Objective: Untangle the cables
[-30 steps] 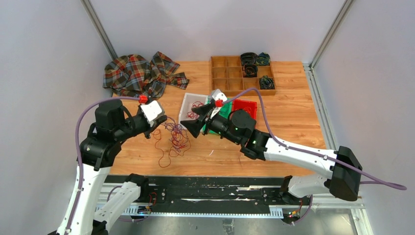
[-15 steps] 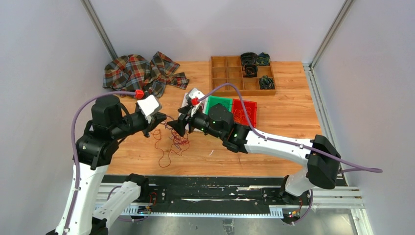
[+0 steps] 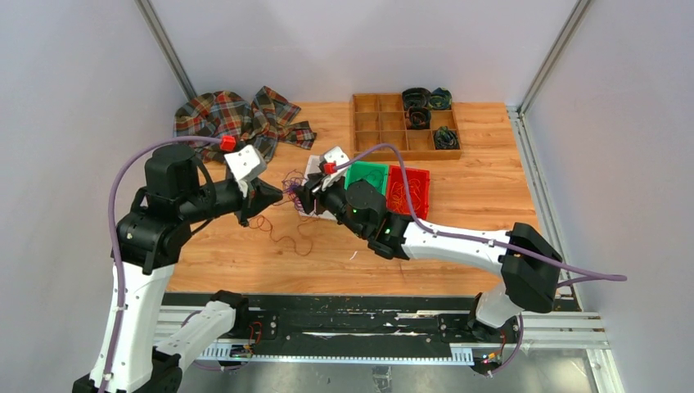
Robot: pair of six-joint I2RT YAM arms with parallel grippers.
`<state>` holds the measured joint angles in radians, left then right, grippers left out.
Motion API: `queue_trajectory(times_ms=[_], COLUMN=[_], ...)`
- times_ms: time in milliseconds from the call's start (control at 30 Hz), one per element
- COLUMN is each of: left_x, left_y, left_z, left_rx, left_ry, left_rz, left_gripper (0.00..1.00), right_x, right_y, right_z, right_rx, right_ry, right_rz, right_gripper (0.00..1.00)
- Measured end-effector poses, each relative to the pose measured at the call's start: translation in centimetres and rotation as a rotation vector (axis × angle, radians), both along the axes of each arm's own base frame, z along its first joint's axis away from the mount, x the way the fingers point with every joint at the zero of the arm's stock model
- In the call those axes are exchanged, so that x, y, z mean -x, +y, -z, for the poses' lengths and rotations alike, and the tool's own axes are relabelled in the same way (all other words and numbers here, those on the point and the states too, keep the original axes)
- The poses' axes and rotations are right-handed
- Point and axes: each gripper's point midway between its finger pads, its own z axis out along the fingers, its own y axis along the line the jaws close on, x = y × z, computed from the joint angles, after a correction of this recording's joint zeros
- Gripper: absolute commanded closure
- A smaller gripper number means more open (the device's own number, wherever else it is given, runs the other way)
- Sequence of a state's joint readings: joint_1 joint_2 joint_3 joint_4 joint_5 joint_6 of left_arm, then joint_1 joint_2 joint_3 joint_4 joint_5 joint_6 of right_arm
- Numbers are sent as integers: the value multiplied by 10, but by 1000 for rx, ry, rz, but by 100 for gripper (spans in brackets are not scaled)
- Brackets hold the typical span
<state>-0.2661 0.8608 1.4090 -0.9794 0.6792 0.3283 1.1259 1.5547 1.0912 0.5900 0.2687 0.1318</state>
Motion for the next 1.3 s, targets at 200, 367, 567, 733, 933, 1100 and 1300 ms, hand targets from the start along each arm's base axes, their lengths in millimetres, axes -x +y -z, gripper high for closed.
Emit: queue_trajectory(times_ms=[200, 367, 567, 733, 933, 1100, 1300], left_x=[2, 2, 4, 5, 7, 6, 6], left_y=[-2, -2, -1, 1, 1, 0, -1], left_z=[-12, -37, -42, -42, -40, -39, -39], left_rx=[6, 14, -1, -25, -36, -34, -33], left_ry=[22, -21, -57, -87, -96, -88, -87], left_rz=[10, 15, 27, 42, 55, 62, 64], left_gripper=[100, 100, 99, 100, 100, 100, 100], right_x=[8, 22, 36, 46, 58, 68, 78], right_y=[-5, -13, -28, -42, -40, -31, -18], right_z=[34, 70, 60, 24, -28, -46, -60], right_rx=[17, 56, 40, -5, -78, -105, -121], right_ry=[44, 98, 103, 74, 22, 2, -13], right_rz=[-4, -22, -41, -66, -140, -213, -281], right_gripper=[50, 45, 35, 34, 33, 32, 32])
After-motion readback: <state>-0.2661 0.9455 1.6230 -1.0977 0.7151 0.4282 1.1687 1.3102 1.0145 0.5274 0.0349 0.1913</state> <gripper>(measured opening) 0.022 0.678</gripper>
